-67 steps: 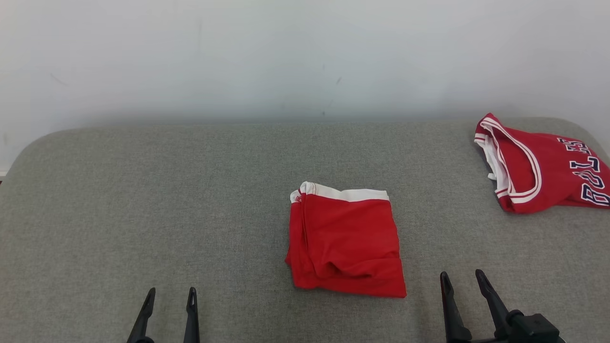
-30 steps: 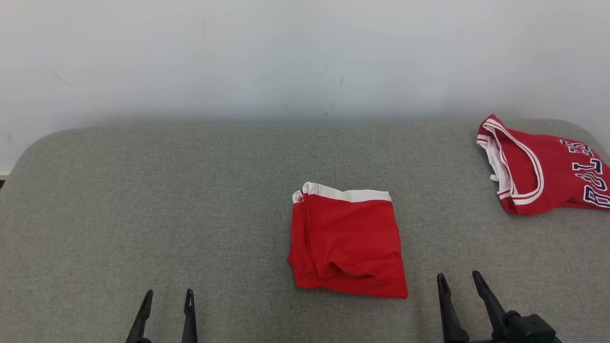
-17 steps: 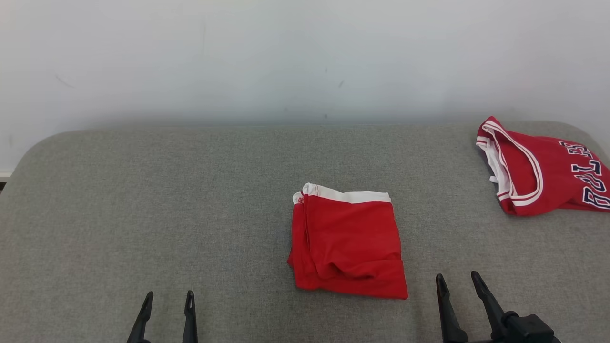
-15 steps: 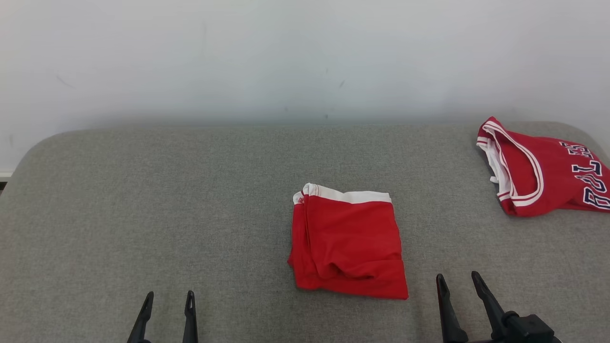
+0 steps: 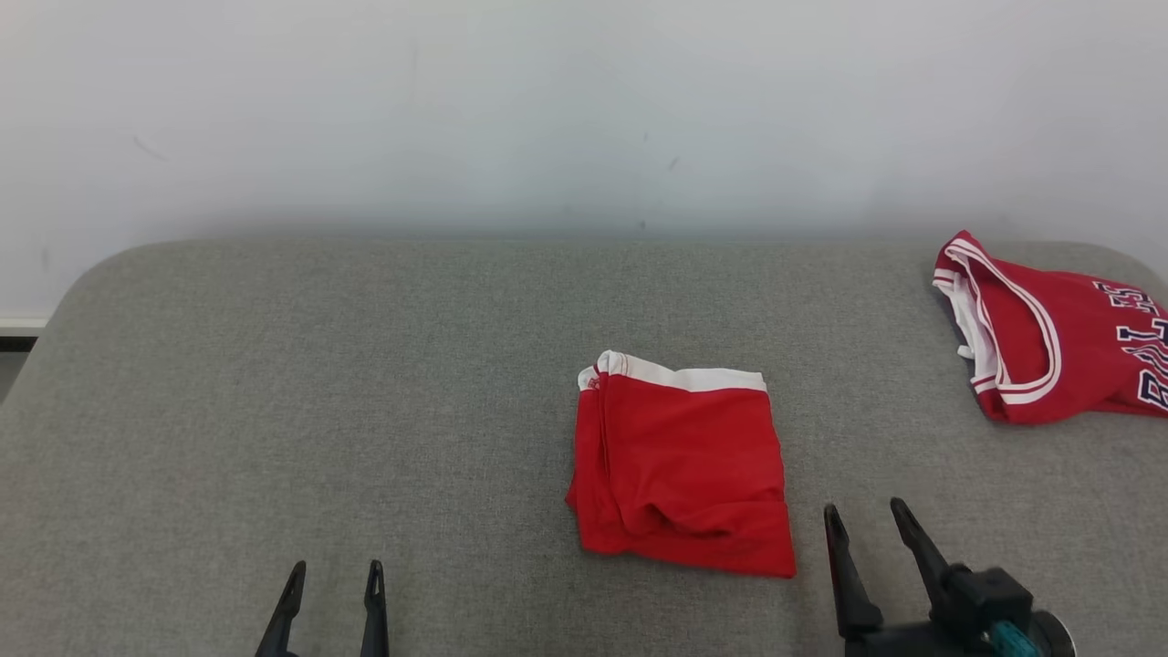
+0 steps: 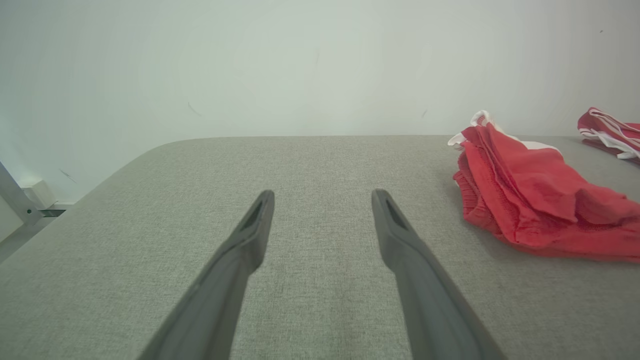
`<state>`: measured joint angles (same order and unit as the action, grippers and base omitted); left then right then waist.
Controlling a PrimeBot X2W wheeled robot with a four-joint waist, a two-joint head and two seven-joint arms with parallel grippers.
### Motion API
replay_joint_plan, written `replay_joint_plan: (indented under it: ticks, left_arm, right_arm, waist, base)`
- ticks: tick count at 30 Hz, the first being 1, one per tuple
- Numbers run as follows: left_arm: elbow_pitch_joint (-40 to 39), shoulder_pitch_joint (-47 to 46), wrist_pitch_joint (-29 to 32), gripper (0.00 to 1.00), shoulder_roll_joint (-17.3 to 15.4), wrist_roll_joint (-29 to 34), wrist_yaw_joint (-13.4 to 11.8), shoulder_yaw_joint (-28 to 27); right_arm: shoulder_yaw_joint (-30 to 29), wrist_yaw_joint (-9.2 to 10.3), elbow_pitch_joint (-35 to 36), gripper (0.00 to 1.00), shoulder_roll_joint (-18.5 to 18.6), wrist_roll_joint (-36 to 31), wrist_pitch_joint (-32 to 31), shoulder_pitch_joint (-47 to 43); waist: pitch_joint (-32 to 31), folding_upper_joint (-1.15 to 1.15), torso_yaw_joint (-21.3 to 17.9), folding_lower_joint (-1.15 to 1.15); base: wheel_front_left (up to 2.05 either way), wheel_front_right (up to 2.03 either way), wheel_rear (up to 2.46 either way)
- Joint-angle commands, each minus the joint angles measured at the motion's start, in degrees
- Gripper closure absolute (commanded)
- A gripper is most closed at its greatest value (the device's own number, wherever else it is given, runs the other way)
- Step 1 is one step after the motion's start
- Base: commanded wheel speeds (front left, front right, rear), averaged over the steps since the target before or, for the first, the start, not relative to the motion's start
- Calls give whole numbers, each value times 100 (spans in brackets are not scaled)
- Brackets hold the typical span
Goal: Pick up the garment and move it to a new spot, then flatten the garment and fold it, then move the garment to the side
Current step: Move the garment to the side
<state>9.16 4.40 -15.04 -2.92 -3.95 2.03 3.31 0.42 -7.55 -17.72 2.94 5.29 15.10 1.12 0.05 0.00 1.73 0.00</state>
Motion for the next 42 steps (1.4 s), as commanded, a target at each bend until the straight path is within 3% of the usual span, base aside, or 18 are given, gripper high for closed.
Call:
replay_joint_plan:
  ticks: [1,7,17,26,34,35,36,37,42]
  left_arm:
    - [21,25,-15,0,6,-14,12,17]
    - [19,-113,-15,0,6,-9,32,115]
    - [80,-427,-15,0,6,-134,-1,300]
    - [56,-511,-15,0,5,-219,-74,276]
    - [45,-598,-15,0,5,-246,-62,259]
    - [51,-602,-15,0,5,-252,-62,268]
    - [55,-608,-15,0,5,-260,-66,273]
    - [52,-620,-15,0,5,-269,-75,280]
    - [47,-572,-15,0,6,-301,-98,266]
  right_arm:
    - [13,17,-148,0,14,-109,6,189]
    - [81,17,-1060,0,229,-145,-52,1062]
    - [221,17,-2556,0,476,224,-890,2404]
    - [550,17,-3326,0,478,718,-1211,2693]
    - [899,16,-3559,0,352,1278,-1485,2813]
    - [964,16,-3575,51,352,1356,-1517,2833]
    - [1030,12,-3580,82,352,1438,-1527,2853]
    - [1081,4,-3575,100,360,1505,-1527,2872]
    - [1258,11,-3570,100,638,1719,-1428,3054]
  waist:
    - [10,0,19,0]
    - [138,0,170,0]
    - [544,0,537,0]
    - [607,0,622,0]
    - [676,0,614,0]
    - [681,0,625,0]
    - [683,0,635,0]
    - [683,0,643,0]
    - [658,0,635,0]
  base:
    - [0,0,0]
    - [0,0,0]
    - [0,0,0]
    - [0,0,0]
    - [0,0,0]
    - [0,0,0]
    - [0,0,0]
    - [0,0,0]
    - [0,0,0]
